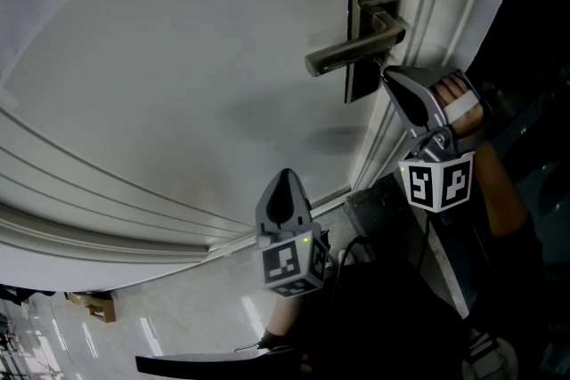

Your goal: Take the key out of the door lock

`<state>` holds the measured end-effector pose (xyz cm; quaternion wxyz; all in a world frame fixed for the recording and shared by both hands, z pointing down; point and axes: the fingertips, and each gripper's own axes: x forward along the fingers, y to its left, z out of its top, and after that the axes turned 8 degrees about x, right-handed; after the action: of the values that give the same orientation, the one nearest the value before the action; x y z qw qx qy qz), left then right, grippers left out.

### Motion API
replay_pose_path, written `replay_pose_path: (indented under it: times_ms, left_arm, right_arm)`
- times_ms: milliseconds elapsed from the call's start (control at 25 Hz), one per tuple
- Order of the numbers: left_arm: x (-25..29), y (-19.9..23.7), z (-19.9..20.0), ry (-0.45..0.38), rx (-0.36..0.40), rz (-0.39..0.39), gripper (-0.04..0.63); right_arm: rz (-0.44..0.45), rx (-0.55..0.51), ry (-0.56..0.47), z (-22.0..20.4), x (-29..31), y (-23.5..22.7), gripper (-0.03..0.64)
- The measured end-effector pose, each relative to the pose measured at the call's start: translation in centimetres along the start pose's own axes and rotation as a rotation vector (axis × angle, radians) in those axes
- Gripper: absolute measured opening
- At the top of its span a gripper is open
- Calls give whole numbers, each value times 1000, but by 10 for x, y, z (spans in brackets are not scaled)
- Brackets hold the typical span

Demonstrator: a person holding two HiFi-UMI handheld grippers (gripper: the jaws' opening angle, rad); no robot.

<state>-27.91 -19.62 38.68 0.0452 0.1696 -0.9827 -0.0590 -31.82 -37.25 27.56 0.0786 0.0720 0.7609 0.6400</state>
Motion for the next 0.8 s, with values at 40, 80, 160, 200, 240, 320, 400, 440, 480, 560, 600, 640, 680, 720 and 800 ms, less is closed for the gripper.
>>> replay_pose_path:
  times_ms: [40, 80, 160, 200, 240, 320, 400, 440, 480, 560, 600, 640, 680, 720, 800]
  left_arm:
    - [0, 0, -2, 0, 3, 1, 0]
    - [0, 0, -3, 1, 3, 1, 0]
    - [0, 1, -5, 8, 1, 1, 0]
    - [0, 1, -4, 15, 0, 3, 0]
    - [-1, 1, -4, 20, 1, 2, 0]
    - [0, 0, -4, 12, 9, -4, 0]
    - [0, 1, -4, 12, 8, 0, 0]
    - [0, 2, -4, 15, 4, 5, 0]
    - [0, 2, -2, 17, 1, 11, 0]
    - [-1, 1, -2, 14, 2, 6, 0]
    - [-1, 0, -3, 13, 8, -3, 0]
    - [-1, 0, -4, 15, 15, -12, 0]
    - [-1, 0, -4, 18, 17, -14, 0]
    - [-1, 0, -3, 21, 12, -6, 0]
    - [-1, 2, -3, 17, 0, 9, 0]
  right_arm:
    - [-1, -1, 0, 0, 0, 0, 12]
    - [-1, -2, 0, 0, 0, 0, 12]
    - [0, -1, 0, 0, 0, 0, 12]
    - [0, -1, 0, 0, -1, 0, 12]
    - [0, -2, 0, 0, -1, 0, 12]
    - [-1, -2, 0, 0, -2, 0, 12]
    - [-1, -2, 0, 0, -2, 0, 12]
    - [-2, -3, 0, 0, -2, 0, 12]
    - [-2, -4, 1, 0, -2, 0, 12]
    - [-2, -6, 1, 0, -2, 0, 12]
    - [-3, -7, 1, 0, -2, 0, 12]
    - [-3, -7, 1, 0, -3, 0, 12]
    - [-2, -7, 0, 0, -3, 0, 12]
    - [-1, -7, 0, 0, -3, 1, 12]
    - [-1, -7, 0, 0, -3, 1, 12]
